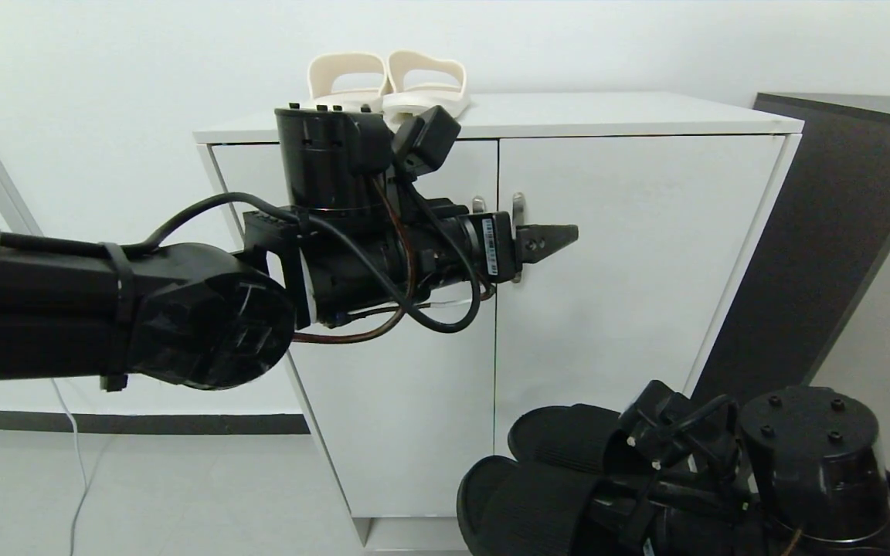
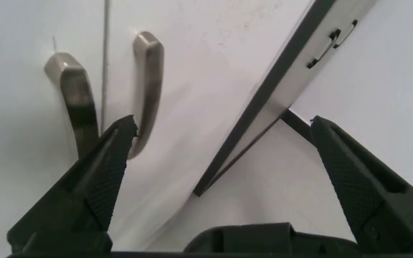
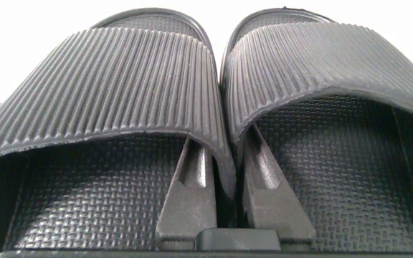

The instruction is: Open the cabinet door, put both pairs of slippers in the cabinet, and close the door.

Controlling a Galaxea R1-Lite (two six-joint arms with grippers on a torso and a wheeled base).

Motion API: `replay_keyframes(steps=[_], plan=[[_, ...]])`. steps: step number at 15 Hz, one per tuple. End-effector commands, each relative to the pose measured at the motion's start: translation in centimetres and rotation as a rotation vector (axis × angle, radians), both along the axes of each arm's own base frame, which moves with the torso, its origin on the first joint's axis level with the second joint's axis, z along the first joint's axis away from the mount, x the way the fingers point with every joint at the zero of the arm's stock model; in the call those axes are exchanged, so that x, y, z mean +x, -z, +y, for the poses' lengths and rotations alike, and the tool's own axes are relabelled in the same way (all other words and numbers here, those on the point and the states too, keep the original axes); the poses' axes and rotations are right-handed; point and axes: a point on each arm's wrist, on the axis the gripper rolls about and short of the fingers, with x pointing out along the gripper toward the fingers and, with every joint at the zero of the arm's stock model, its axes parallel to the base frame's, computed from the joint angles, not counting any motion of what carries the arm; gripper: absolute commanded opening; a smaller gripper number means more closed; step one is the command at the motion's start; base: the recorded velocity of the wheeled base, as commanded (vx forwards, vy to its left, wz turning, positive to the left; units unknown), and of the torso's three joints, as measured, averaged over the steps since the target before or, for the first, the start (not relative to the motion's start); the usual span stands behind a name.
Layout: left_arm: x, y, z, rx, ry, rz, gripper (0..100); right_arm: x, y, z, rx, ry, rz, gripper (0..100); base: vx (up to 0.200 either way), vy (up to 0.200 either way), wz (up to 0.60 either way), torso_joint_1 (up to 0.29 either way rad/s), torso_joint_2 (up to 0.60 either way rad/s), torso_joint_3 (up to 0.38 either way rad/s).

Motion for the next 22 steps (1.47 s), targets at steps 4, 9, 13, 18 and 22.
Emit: replay_keyframes(steps=[4,9,13,18,22], plan=[[2.3,1.0,-1.1,0.012,-0.013,0.027,100,0.0,0.1,0.0,-0.005,0.000,0.003,0,0.000,0.000,0.00,0.000,0.00,0.000],[2.9,1.2,-1.5,0.012,-0.012,0.030,0,0.0,0.2,0.0,-0.006,-0.003,0.006,0,0.000,0.000,0.00,0.000,0.00,0.000],[2.4,1.0,-1.3,-0.001,-0.006,0.041,0,-0.3,0.5,-0.2,-0.014,-0.013,0.018,0,0.000,0.000,0.00,0.000,0.00,0.000],[0.9,0.6,-1.0,-0.001,0.029,0.042,0,-1.5,1.0,-0.6,0.011,-0.105,0.035,0,0.000,0.000,0.00,0.000,0.00,0.000],[-1.4,-0.4,-0.3,-0.010,0.055,0.032,0,-1.7,1.0,-0.7,0.013,-0.132,0.001,0,0.000,0.000,0.00,0.000,0.00,0.000]])
